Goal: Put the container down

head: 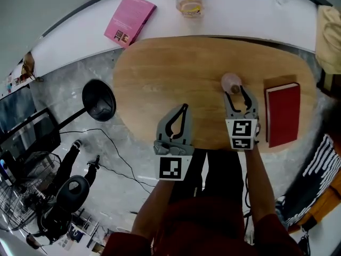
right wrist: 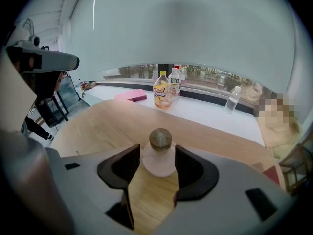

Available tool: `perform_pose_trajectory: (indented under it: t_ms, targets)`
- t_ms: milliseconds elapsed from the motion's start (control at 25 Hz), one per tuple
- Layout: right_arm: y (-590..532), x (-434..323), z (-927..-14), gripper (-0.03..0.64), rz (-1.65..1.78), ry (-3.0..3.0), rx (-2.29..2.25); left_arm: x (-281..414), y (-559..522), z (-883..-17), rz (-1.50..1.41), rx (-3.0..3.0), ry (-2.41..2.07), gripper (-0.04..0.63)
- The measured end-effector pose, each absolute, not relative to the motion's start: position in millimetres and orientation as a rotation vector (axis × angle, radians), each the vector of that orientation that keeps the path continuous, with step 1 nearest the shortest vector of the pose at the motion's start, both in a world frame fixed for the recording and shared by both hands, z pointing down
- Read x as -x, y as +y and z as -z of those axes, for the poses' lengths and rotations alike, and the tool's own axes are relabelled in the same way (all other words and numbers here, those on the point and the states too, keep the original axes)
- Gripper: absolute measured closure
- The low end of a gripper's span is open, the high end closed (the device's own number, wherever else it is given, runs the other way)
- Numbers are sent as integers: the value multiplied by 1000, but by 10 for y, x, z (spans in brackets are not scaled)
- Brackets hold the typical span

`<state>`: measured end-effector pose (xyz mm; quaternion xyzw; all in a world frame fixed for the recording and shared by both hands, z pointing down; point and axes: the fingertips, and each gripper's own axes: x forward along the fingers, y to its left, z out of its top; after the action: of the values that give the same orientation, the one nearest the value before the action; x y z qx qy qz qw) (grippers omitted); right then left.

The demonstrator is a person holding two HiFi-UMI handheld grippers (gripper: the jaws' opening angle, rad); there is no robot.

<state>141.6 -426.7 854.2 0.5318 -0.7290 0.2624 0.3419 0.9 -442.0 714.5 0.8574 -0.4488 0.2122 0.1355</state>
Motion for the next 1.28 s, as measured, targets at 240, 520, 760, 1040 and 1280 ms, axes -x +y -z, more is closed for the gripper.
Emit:
perform_pose_trajectory:
  t_ms: [240, 520, 760, 1040, 1280]
  targets:
    - [-4008, -1382, -8333, 394, -733, -1872, -1396, 92, -4340, -6922, -641, -2580, -1290, 591]
    - [-3717, -1253, -7877, 394, -708, -1884, -1410, 314, -4099, -6614, -495, -2520, -1376, 591]
    - [-3424, -1174, -7388, 395, -677, -1892, -1439, 521, -3770, -6261, -477, -2545, -1409, 591]
    - [-3036, -1016, -6702, 396, -601, -1941, -1496, 855, -3357, -5776, -420, -2496, -1479, 591]
    - [-2731, -871, -6011, 396, -508, -2001, -1570, 1098, -3016, -5314, -393, -2509, -1502, 591]
